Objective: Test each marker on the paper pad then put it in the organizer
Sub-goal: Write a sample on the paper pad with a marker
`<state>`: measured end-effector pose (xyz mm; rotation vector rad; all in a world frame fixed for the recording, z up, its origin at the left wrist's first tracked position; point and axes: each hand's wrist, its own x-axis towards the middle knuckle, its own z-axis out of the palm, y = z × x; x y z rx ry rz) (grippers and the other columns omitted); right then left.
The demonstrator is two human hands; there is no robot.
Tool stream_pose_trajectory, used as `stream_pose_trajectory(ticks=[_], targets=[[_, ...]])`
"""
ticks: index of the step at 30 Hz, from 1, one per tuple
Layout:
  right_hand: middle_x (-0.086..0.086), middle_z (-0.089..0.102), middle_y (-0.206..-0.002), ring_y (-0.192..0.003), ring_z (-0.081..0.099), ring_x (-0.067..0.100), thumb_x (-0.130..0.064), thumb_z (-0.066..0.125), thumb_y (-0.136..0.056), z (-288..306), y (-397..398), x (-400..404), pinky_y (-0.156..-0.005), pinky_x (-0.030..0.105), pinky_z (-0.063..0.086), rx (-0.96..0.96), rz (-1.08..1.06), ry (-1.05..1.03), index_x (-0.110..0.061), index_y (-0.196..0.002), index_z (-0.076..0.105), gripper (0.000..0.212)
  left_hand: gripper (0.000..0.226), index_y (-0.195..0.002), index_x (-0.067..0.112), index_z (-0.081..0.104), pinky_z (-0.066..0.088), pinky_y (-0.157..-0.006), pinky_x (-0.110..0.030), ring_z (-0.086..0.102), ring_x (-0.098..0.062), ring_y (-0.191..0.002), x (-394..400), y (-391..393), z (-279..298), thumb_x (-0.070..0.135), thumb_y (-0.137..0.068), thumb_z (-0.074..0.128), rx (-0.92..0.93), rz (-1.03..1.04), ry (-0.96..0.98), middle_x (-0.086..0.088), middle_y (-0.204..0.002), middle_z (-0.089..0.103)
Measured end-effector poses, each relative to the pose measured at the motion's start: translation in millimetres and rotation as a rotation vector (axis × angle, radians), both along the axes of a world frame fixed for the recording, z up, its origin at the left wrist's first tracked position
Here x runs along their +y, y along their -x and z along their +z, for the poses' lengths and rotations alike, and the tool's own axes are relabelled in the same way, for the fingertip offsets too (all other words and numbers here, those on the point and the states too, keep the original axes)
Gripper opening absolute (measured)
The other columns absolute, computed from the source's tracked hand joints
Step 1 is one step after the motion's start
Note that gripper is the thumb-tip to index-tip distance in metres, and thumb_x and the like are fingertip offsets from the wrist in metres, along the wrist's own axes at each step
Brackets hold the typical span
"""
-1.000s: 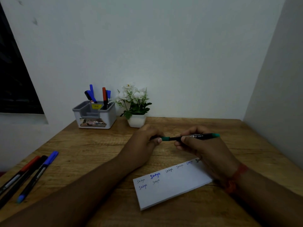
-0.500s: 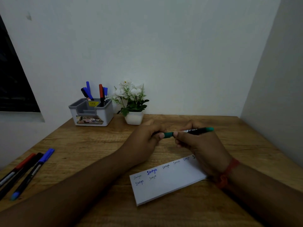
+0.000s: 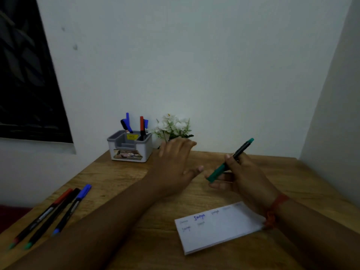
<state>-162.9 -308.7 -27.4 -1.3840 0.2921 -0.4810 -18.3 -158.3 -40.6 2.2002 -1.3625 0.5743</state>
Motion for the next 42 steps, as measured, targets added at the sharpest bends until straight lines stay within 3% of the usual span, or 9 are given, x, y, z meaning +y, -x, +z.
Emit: stream_pose_trajectory(ticks=[4,9,12,17,22,27,31,37,42], targets=[[0.025,0.053,-0.112,-0.083,0.075,0.040,-0.025,0.044,-0.106,16,-27,16,-0.073,0.057,0.061,0.114,0.080,0.087,-0.012,-0.117,0.045,0.017,0.085,-0.155,0.029,0.009,0.004,-0.118,-0.062,-0.005,-0.024,-0.151,33,-38,16,0.076,-0.086,0.022,-0.119,0.205,-0.105,-0.001,-0.164,0.010],[0.027,0.056,-0.119,-0.085,0.073,0.034,-0.010,0.057,-0.100,28,-74,45,-0.070,0.048,0.063,0.219,0.193,0.279,-0.008,-0.121,0.048,0.023,0.093,-0.156,0.033,-0.007,-0.003,-0.117,-0.063,-0.020,-0.027,-0.150,91,-76,17,0.085,-0.079,0.001,-0.158,0.400,-0.169,0.000,-0.165,-0.011],[0.031,0.059,-0.118,-0.081,0.074,0.031,-0.006,0.061,-0.097,35,-104,65,-0.067,0.043,0.064,0.236,0.186,0.434,-0.001,-0.121,0.049,0.028,0.088,-0.154,0.034,-0.014,-0.009,-0.116,-0.061,-0.028,-0.026,-0.147,118,-94,11,0.081,-0.083,0.007,-0.168,0.476,-0.195,0.000,-0.164,-0.019],[0.013,0.071,-0.087,-0.079,0.072,0.029,-0.017,0.065,-0.094,52,-160,94,-0.074,0.042,0.058,0.203,-0.025,0.948,-0.007,-0.100,0.060,0.013,0.084,-0.150,0.037,-0.022,-0.008,-0.116,-0.064,-0.027,-0.028,-0.147,154,-118,4,0.083,-0.084,0.003,-0.206,0.561,-0.189,0.000,-0.163,-0.022],[0.015,0.068,-0.096,-0.088,0.065,0.030,-0.015,0.062,-0.092,81,-216,110,-0.073,0.037,0.054,0.140,-0.195,1.300,-0.006,-0.096,0.064,0.011,0.085,-0.150,0.034,-0.022,-0.009,-0.115,-0.064,-0.029,-0.029,-0.146,170,-127,-10,0.083,-0.083,-0.004,-0.159,0.606,-0.161,-0.001,-0.161,-0.027],[0.013,0.060,-0.090,-0.078,0.060,0.027,-0.014,0.064,-0.091,108,-257,124,-0.067,0.033,0.051,0.295,-0.219,1.617,-0.002,-0.087,0.060,0.013,0.081,-0.140,0.038,-0.039,-0.015,-0.114,-0.062,-0.039,-0.027,-0.141,172,-130,-8,0.083,-0.079,-0.011,-0.127,0.602,-0.162,0.002,-0.154,-0.041],[0.006,0.046,-0.069,-0.059,0.049,0.020,-0.006,0.057,-0.092,108,-284,130,-0.061,0.030,0.042,0.360,-0.250,1.703,-0.010,-0.065,0.043,0.030,0.080,-0.135,0.040,-0.044,-0.014,-0.115,-0.062,-0.041,-0.026,-0.140,175,-129,-6,0.083,-0.075,-0.013,-0.076,0.581,-0.171,0.003,-0.152,-0.044],[0.004,0.054,-0.073,-0.078,0.060,0.026,-0.010,0.062,-0.089,109,-306,135,-0.069,0.033,0.051,0.421,-0.172,1.804,-0.014,-0.087,0.060,0.004,0.082,-0.134,0.040,-0.044,-0.011,-0.115,-0.063,-0.041,-0.027,-0.140,182,-131,0,0.083,-0.069,-0.018,0.009,0.572,-0.212,0.002,-0.153,-0.043],[0.008,0.063,-0.090,-0.086,0.059,0.028,-0.006,0.058,-0.088,103,-313,136,-0.085,0.040,0.052,0.419,-0.151,1.878,-0.013,-0.097,0.062,0.012,0.084,-0.145,0.037,-0.031,-0.012,-0.115,-0.063,-0.039,-0.027,-0.141,187,-134,-1,0.082,-0.081,-0.002,0.077,0.567,-0.283,0.003,-0.155,-0.039]])
